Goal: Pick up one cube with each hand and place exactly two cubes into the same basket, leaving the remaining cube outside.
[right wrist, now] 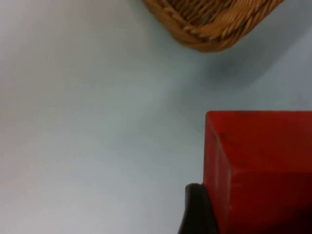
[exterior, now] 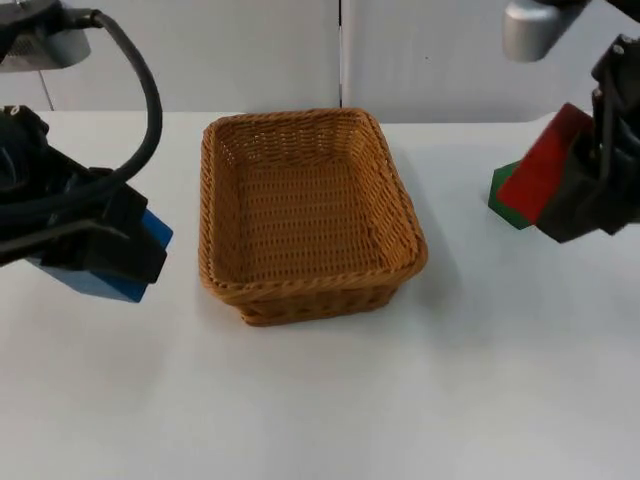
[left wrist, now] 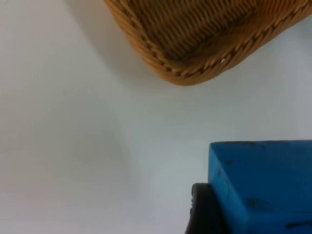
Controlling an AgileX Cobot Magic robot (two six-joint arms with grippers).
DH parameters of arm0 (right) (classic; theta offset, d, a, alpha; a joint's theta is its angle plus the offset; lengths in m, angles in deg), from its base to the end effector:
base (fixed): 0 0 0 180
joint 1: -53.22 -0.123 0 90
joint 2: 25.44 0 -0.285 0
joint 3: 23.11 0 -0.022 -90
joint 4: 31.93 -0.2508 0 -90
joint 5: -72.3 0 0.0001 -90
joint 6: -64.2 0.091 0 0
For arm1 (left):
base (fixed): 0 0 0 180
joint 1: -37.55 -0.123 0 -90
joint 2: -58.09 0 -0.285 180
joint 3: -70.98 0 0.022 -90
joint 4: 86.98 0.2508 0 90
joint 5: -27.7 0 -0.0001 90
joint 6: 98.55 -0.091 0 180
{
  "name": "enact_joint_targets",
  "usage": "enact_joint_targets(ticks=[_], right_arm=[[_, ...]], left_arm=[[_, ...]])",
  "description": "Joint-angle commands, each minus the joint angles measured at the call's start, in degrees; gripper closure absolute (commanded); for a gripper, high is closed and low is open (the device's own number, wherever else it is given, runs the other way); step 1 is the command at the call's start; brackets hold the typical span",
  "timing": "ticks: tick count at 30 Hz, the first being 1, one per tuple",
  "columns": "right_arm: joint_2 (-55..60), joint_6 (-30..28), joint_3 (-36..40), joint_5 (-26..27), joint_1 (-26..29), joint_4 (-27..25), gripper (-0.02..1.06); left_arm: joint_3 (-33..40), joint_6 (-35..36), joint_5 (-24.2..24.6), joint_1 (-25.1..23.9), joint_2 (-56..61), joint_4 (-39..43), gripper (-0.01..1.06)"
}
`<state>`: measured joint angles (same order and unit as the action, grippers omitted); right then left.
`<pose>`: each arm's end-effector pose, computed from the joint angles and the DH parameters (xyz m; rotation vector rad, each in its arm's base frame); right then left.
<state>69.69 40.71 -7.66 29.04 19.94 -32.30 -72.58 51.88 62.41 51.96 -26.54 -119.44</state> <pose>0.2573 0.1694 0.2576 -1.2728 2.3659 0.0606 0.2264 -0.0869 0.2201 0.4801 2.5966 -0.4836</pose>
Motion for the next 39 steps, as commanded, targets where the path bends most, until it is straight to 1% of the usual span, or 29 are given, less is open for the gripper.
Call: enact_joint_targets(ticks=[1, 2, 7, 8, 9, 11, 12, 15, 18, 19, 23, 24, 25, 30, 31, 36, 39], right_arm=[[1.7, 1.0, -3.7, -0.3, -0.1, -0.2, 1.05], [1.7, 1.0, -3.7, -0.3, -0.1, -0.2, 1.05], [9.1, 4.0, -12.9, -2.7, -0.1, -0.1, 1.05], [9.1, 4.0, -12.9, -2.7, -0.1, -0.1, 1.05], [10.5, 4.7, -15.3, -3.2, -0.1, -0.1, 1.05], [14.7, 5.7, -20.8, -6.2, -0.1, -0.1, 1.05], [14.7, 5.7, -20.8, -6.2, -0.1, -0.1, 1.05], [20.5, 6.1, -29.0, -10.9, -0.1, -0.2, 1.05], [25.6, 7.3, -37.0, -14.0, -0.1, 0.0, 1.05], [25.6, 7.3, -37.0, -14.0, -0.1, 0.0, 1.05], [32.7, 7.7, -46.8, -15.8, -0.1, -0.2, 1.05], [34.5, 7.7, -48.7, -16.1, -0.1, -0.3, 1.05], [34.5, 7.7, -48.7, -16.1, -0.1, -0.3, 1.05], [42.7, 9.4, -59.1, -16.5, 0.2, -0.3, 1.05], [42.7, 9.4, -59.1, -16.5, 0.2, -0.3, 1.05], [50.4, 10.9, -67.7, -16.1, 0.2, -0.3, 1.05], [52.6, 11.0, -70.2, -15.1, 0.2, -0.2, 1.05]], left_arm=[[-3.2, -0.3, 0.5, 0.4, -1.5, -1.0, 1.05], [-3.2, -0.3, 0.5, 0.4, -1.5, -1.0, 1.05], [-7.8, -0.8, 0.8, 0.4, -4.6, -1.0, 1.05], [-7.8, -0.8, 0.8, 0.4, -4.6, -1.0, 1.05], [-8.7, -1.3, 0.9, 0.4, -5.3, -1.2, 1.05], [-10.2, -1.7, 1.0, 0.4, -6.8, -1.3, 1.05], [-10.2, -1.7, 1.0, 0.4, -6.8, -1.3, 1.05], [-12.3, -2.3, 1.0, 0.4, -9.1, -1.4, 1.05], [-13.9, -3.2, 1.0, 0.4, -11.3, -1.6, 1.05], [-13.9, -3.2, 1.0, 0.4, -11.3, -1.6, 1.05], [-16.9, -4.4, 1.0, 0.4, -14.8, -1.7, 1.05], [-17.8, -4.5, 1.0, 0.6, -15.6, -1.7, 1.05], [-17.8, -4.5, 1.0, 0.6, -15.6, -1.7, 1.05], [-22.1, -7.2, 0.6, 3.6, -21.1, -1.3, 1.05], [-22.1, -7.2, 0.6, 3.6, -21.1, -1.3, 1.05], [-26.5, -7.7, -1.2, 6.3, -27.6, 0.9, 1.05], [-27.8, -7.7, -2.7, 6.7, -30.0, 1.1, 1.05]])
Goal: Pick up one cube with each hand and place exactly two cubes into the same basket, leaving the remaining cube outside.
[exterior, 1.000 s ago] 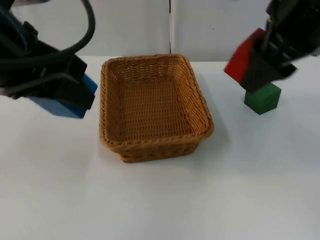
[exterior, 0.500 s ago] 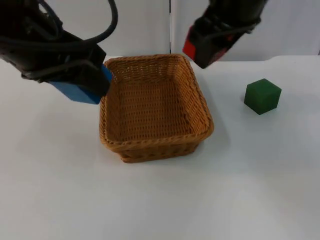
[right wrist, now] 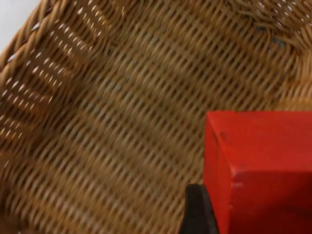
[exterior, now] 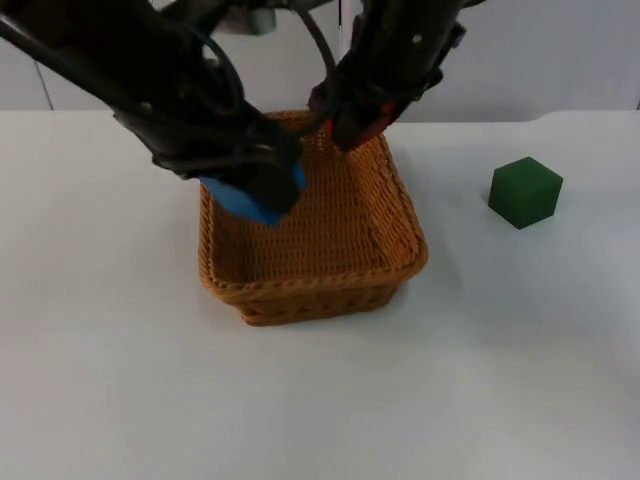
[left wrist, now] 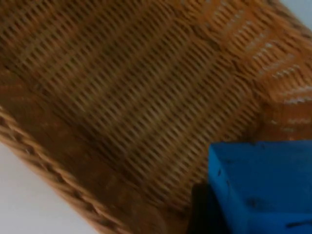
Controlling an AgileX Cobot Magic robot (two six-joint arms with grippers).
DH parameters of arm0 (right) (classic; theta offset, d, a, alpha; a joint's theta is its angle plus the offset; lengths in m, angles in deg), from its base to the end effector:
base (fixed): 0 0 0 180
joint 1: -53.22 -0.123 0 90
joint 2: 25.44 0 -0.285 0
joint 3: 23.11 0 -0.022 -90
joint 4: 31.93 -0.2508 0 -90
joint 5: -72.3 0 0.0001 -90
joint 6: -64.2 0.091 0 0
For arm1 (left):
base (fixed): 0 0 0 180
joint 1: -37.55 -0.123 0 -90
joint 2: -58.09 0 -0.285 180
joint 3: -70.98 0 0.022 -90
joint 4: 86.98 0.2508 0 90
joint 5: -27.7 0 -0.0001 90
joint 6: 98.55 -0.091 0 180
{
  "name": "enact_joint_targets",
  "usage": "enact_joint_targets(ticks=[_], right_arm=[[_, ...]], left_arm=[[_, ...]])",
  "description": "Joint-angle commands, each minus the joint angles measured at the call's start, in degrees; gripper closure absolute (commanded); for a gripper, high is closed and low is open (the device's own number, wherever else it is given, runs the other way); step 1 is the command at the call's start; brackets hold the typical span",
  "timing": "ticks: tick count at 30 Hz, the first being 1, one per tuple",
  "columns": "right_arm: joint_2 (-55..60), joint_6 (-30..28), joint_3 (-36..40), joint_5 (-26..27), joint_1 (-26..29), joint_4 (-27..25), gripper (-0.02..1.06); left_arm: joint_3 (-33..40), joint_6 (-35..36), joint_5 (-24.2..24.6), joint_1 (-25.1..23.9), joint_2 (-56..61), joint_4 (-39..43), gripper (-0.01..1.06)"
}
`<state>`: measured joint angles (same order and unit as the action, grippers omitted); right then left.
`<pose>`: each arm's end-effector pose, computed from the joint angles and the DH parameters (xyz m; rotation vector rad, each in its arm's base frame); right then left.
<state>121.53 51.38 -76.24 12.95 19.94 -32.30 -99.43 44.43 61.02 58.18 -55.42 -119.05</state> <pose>0.4441 0.2921 0.2022 -1.0467 2.4667 0.1218 0.3428 -0.1575 0.1888 0.7812 2.5366 -0.4577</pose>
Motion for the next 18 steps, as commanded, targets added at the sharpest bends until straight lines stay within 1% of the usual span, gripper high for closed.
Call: enact_joint_targets(ticks=[1, 3, 4, 5, 7, 8, 9, 11, 14, 16, 17, 18], right_arm=[[1.7, 0.6, -2.4, 2.2, 0.4, -0.2, 1.05], [2.8, 1.8, -2.8, 5.1, 0.7, -0.4, 1.05], [2.8, 1.8, -2.8, 5.1, 0.7, -0.4, 1.05], [3.2, 3.0, -2.8, 6.9, 1.1, -0.2, 1.05], [4.3, 4.9, -2.8, 10.2, 2.4, -1.9, 1.05], [4.3, 4.9, -2.8, 10.2, 2.4, -1.9, 1.05], [4.5, 4.9, -2.8, 11.2, 3.0, -3.6, 1.05], [5.3, 4.2, -2.8, 12.9, 3.7, -6.7, 1.05], [6.1, 3.3, -2.8, 14.5, 4.1, -8.1, 1.05], [6.8, -1.0, -2.8, 15.9, 4.1, -11.0, 1.05], [6.8, -1.0, -2.8, 15.9, 4.1, -11.0, 1.05], [7.3, -2.3, -2.8, 16.8, 4.1, -12.5, 1.05]], left_arm=[[-1.1, -0.3, -2.4, 0.5, -2.1, 0.9, 1.05], [-1.3, -1.1, -4.6, 0.8, -3.6, 1.1, 1.05], [-1.3, -1.1, -4.6, 0.8, -3.6, 1.1, 1.05], [-1.3, -1.7, -5.3, 0.9, -4.3, 1.1, 1.05], [-1.3, -3.1, -7.0, 0.9, -5.9, 1.0, 1.05], [-1.3, -3.1, -7.0, 0.9, -5.9, 1.0, 1.05], [-1.3, -3.5, -7.6, 0.9, -6.5, 1.0, 1.05], [-1.3, -4.8, -9.9, 0.9, -7.7, 1.0, 1.05], [-1.3, -5.4, -11.6, 0.9, -9.0, 1.0, 1.05], [-1.3, -6.2, -13.5, 0.9, -10.4, 1.0, 1.05], [-1.3, -6.2, -13.5, 0.9, -10.4, 1.0, 1.05], [-1.3, -6.2, -14.1, 0.9, -11.0, 1.0, 1.05]])
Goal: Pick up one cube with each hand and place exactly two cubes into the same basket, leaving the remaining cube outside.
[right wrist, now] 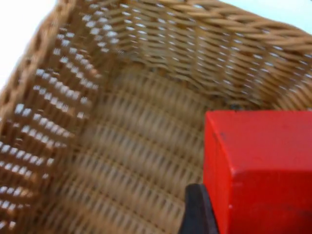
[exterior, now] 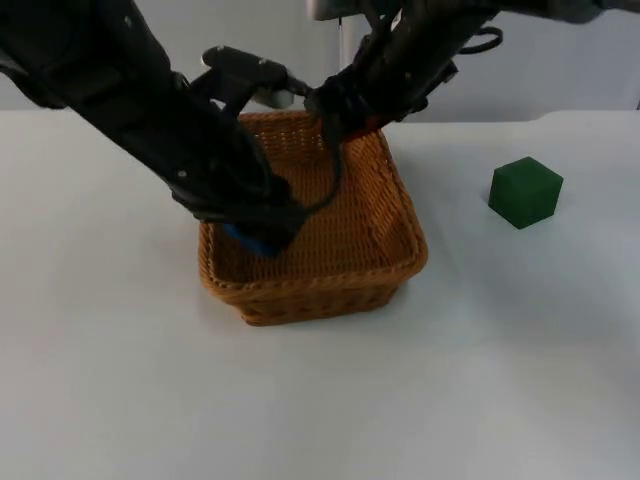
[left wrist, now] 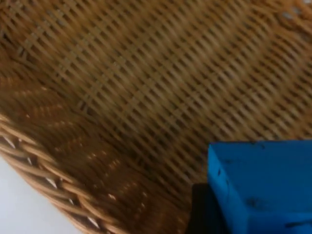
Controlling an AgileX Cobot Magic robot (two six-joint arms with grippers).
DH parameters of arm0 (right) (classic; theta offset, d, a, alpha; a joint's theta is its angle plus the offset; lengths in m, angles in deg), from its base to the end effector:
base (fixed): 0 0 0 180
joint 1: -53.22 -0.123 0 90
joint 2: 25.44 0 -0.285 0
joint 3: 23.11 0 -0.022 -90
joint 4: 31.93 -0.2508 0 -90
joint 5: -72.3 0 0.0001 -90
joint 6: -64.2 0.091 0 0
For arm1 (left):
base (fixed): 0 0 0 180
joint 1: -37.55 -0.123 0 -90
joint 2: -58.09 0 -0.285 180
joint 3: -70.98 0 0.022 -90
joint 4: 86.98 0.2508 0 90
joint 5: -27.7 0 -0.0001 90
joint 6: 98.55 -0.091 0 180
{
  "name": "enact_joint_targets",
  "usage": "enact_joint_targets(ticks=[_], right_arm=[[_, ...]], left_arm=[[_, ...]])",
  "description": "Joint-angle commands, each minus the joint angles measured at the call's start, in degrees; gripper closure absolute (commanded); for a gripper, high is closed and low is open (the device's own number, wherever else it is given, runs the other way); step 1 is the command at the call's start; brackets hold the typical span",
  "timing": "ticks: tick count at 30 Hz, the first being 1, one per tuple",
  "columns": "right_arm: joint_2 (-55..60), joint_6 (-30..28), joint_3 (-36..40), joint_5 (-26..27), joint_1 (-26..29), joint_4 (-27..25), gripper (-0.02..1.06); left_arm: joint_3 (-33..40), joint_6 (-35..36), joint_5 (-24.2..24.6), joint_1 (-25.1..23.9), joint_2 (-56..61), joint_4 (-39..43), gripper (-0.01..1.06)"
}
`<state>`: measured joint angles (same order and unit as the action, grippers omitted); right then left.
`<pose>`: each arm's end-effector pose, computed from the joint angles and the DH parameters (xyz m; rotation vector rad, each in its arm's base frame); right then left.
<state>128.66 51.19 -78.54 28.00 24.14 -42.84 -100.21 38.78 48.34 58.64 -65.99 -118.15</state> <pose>0.4858 0.2839 0.1599 -0.7917 2.3785 0.3394 0.3691 -0.1602 0.1264 0.8349 2.4955 -0.2889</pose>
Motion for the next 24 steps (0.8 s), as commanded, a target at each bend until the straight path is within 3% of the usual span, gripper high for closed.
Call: enact_joint_targets(ticks=[1, 6, 19, 21, 23, 24], right_arm=[[0.4, -3.0, -0.5, 2.3, -0.1, -3.1, 1.05], [2.1, -3.5, -0.5, 3.5, -0.1, -5.8, 1.05], [5.3, -4.6, -0.5, 2.9, -0.1, -6.2, 1.04], [5.3, -4.6, -0.5, 2.8, -0.1, -6.2, 0.97], [5.3, -4.6, -0.5, 2.8, -0.1, -6.2, 0.8], [5.3, -4.6, -0.5, 2.8, -0.1, -6.2, 0.8]], left_arm=[[-0.5, -0.6, -2.1, 0.4, -0.9, 0.1, 1.05], [-0.5, -1.5, -4.0, 0.4, -2.6, 0.0, 1.05], [-0.5, -3.2, -5.9, 0.4, -5.0, -0.7, 1.05], [-0.5, -3.2, -5.9, 0.4, -5.0, -0.7, 1.02], [-0.5, -3.2, -5.9, 0.4, -5.0, -1.0, 0.88], [-0.5, -3.2, -5.9, 0.4, -5.0, -1.0, 0.88]])
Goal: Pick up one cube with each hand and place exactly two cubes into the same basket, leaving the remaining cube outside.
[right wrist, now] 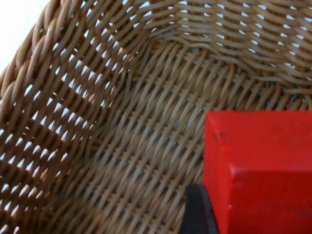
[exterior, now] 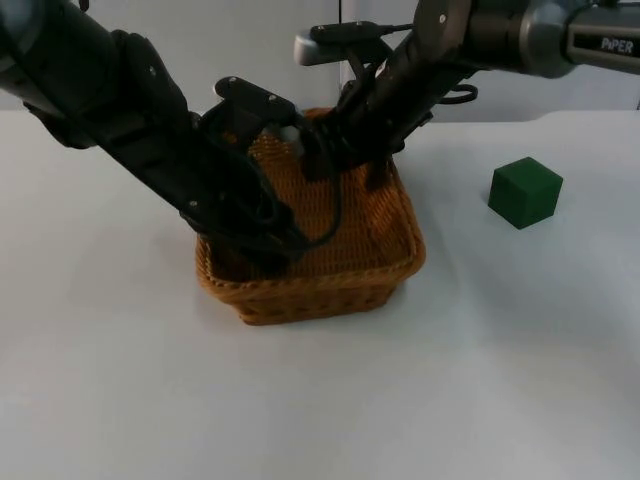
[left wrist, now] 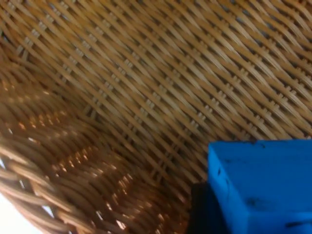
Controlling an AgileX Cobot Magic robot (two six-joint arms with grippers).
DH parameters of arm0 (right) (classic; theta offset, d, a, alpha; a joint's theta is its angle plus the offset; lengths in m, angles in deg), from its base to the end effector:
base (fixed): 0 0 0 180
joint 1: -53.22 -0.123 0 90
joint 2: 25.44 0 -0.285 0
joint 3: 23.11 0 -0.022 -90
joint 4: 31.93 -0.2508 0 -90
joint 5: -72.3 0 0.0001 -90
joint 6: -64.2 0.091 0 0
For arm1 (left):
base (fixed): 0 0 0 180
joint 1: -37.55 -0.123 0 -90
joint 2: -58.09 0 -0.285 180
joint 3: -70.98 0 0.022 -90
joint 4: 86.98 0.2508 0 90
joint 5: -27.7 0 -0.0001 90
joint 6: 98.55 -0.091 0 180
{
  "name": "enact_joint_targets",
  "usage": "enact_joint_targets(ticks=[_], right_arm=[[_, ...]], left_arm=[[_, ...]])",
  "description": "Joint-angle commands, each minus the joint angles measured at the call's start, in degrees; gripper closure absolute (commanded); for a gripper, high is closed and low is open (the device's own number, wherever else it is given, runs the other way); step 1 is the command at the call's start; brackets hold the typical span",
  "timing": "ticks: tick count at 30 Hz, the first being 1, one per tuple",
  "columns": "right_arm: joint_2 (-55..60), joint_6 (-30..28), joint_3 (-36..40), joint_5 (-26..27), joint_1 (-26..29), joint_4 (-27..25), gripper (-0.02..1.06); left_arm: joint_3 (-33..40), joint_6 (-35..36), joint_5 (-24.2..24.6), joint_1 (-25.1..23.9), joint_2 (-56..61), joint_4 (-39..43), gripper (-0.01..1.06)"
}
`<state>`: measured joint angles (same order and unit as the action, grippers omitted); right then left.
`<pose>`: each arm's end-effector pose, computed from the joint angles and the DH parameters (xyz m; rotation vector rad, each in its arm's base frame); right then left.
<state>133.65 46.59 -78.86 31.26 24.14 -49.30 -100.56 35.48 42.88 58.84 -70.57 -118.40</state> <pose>0.4885 0.2921 0.1169 -0.8045 2.3903 0.4241 0.3771 -0.1603 0.0985 0.8712 2.4718 -0.2150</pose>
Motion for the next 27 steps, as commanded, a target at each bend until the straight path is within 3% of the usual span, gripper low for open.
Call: enact_joint_targets(ticks=[1, 5, 6, 10, 27], right_arm=[[0.3, 0.0, -0.2, -0.5, -0.1, 0.3, 0.74], [0.3, 0.0, -0.2, -0.6, -0.1, 0.4, 0.5], [0.3, 0.0, -0.2, -0.6, -0.1, 0.4, 0.5], [0.3, 0.0, -0.2, -0.6, -0.1, 0.5, 0.34], [-6.2, 0.0, -1.3, -2.4, -0.1, 2.4, 0.31]], left_arm=[[-0.2, 0.1, -0.4, 0.2, -0.4, -0.7, 0.82], [-0.2, 0.1, -0.4, 0.2, -0.4, -0.9, 0.52], [-0.2, 0.1, -0.4, 0.2, -0.4, -0.9, 0.52], [-0.2, 0.1, -0.4, 0.2, -0.3, -0.9, 0.31], [-0.2, 0.1, -0.3, 0.2, 4.9, -0.9, 0.28]])
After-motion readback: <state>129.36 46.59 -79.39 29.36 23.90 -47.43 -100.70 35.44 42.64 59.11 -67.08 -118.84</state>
